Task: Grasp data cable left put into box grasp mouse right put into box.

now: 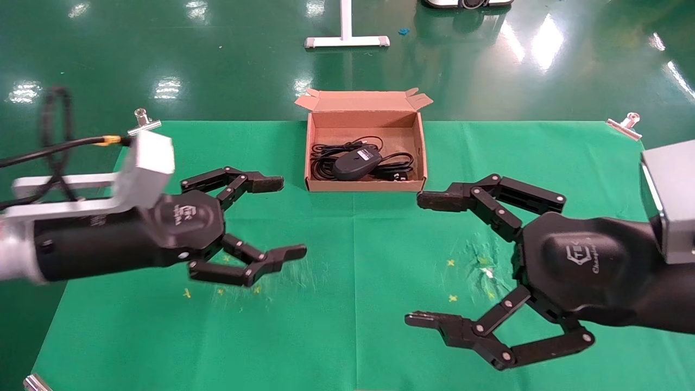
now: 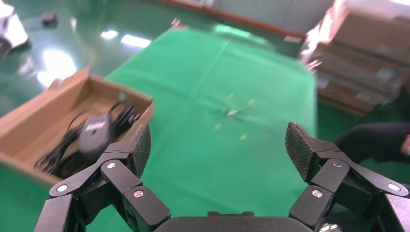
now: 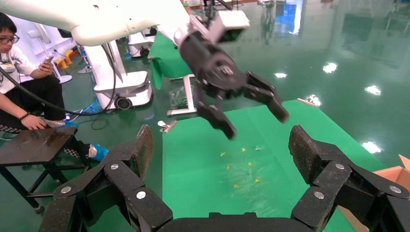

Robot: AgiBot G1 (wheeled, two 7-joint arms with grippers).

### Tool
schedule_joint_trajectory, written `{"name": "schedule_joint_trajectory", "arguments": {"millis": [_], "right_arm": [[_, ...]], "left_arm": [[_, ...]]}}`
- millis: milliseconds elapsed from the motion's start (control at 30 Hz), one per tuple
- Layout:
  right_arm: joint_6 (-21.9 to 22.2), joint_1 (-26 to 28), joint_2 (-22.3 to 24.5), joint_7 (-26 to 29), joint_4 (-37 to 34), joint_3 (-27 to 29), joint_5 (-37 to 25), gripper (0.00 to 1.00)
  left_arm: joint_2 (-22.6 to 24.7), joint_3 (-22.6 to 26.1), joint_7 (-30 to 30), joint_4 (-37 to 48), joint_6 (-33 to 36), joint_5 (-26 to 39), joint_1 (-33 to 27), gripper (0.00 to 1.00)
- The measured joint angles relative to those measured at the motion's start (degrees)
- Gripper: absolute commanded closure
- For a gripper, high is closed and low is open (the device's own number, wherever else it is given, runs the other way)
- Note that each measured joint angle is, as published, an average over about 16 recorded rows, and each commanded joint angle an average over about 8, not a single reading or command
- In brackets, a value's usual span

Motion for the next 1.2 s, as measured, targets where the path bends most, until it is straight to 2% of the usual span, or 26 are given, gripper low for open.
{"name": "schedule_joint_trajectory", "arguments": {"millis": [300,533,1200], "right_arm": [[0.0,0.0,0.0,0.0,0.0,0.0,0.0,0.00],[0.0,0.0,0.0,0.0,0.0,0.0,0.1,0.00],[0.0,0.0,0.0,0.0,0.0,0.0,0.0,0.00]], "left_arm": [[-3.6,-7.0,2.7,-4.3,6.5,-10.1,6.2,0.00],[-5.2,-10.2,3.9,-6.2,9.5,-14.8,9.1,0.00],[-5.1,-10.0,3.9,-6.1,9.3,-14.5,8.9,0.00]]}}
